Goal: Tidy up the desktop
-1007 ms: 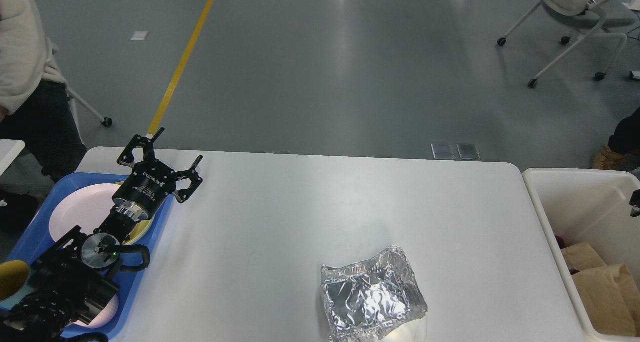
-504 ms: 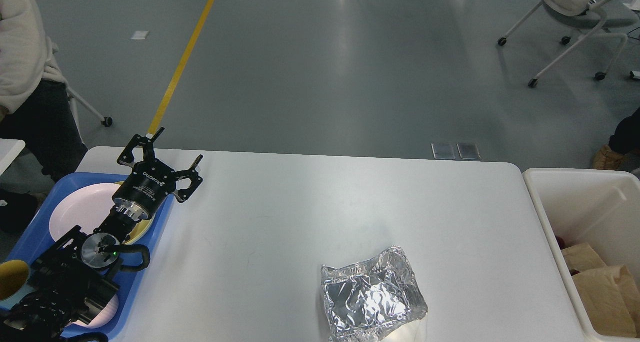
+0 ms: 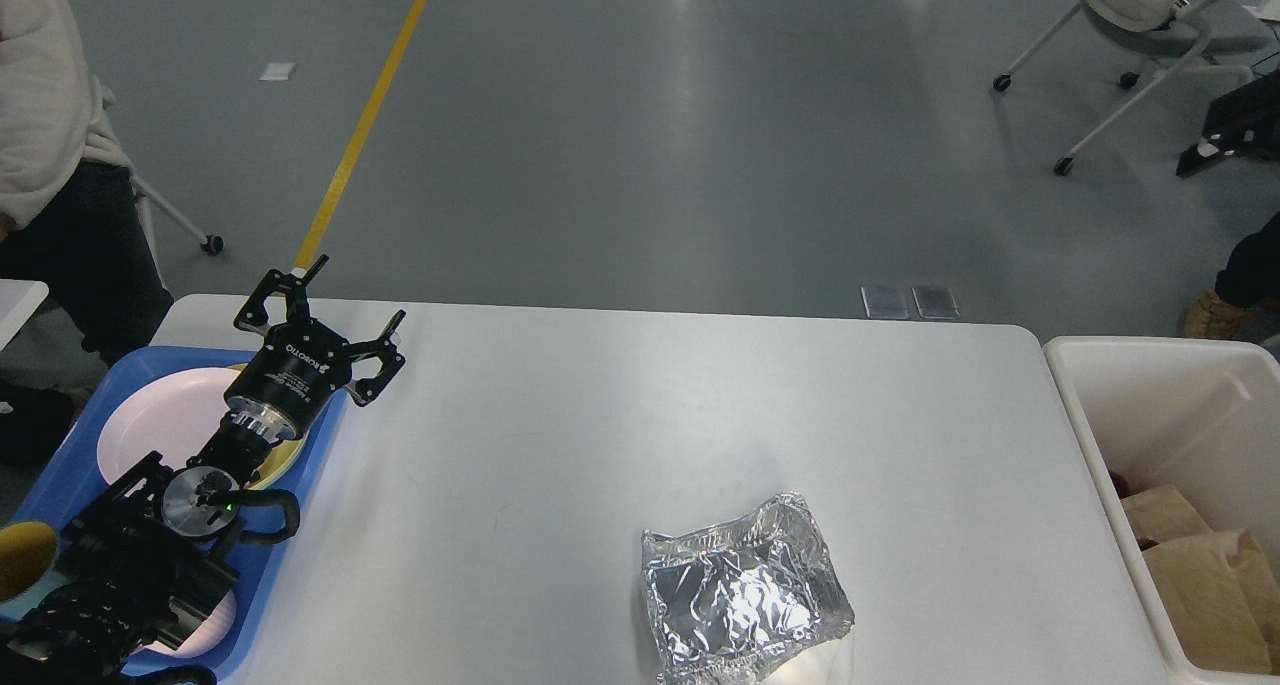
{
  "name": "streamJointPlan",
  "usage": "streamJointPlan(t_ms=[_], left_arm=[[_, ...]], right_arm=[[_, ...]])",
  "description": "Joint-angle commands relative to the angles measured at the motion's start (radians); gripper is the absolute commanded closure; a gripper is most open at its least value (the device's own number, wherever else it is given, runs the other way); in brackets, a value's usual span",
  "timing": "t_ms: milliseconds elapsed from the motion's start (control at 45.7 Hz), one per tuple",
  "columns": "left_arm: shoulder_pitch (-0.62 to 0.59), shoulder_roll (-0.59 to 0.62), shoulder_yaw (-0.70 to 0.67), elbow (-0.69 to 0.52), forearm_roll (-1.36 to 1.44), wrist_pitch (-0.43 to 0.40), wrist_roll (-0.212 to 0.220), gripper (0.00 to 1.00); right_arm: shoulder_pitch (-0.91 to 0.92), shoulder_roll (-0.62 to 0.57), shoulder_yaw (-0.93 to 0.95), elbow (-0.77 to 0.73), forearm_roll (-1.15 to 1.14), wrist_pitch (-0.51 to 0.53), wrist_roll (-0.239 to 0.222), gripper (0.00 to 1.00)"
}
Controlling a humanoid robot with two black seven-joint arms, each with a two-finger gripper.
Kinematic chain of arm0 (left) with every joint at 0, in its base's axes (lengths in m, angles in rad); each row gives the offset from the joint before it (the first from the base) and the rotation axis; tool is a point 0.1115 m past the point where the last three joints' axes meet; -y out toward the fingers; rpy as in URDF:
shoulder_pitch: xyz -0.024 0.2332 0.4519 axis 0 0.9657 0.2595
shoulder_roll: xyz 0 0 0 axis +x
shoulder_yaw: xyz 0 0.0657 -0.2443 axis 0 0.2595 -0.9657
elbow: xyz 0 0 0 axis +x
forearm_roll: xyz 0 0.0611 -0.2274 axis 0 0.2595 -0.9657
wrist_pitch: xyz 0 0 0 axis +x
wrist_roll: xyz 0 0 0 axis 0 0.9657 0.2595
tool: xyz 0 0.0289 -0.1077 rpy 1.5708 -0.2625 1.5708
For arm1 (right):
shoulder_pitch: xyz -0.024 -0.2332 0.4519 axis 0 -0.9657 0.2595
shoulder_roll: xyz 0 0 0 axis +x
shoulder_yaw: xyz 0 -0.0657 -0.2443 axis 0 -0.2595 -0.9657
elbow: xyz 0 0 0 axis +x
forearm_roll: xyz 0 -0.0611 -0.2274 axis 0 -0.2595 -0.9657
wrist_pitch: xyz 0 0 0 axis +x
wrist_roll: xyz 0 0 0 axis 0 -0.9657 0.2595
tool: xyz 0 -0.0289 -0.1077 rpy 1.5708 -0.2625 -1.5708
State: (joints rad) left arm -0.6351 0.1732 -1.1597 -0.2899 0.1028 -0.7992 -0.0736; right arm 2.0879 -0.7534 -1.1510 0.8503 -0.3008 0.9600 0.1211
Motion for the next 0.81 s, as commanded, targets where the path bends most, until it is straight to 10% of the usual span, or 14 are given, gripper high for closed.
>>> streamJointPlan(t_ms=[0,788], left_arm=[[0.0,0.0,0.0,0.0,0.0,0.0,0.0,0.03],[0.0,0.0,0.0,0.0,0.0,0.0,0.0,0.03]], right_arm=[[0.006,0.008,0.022,0.042,0.0,0.0,0.0,0.05],[-0.098,0.45,0.03,0.09,0.209,0.0,0.0,0.14]])
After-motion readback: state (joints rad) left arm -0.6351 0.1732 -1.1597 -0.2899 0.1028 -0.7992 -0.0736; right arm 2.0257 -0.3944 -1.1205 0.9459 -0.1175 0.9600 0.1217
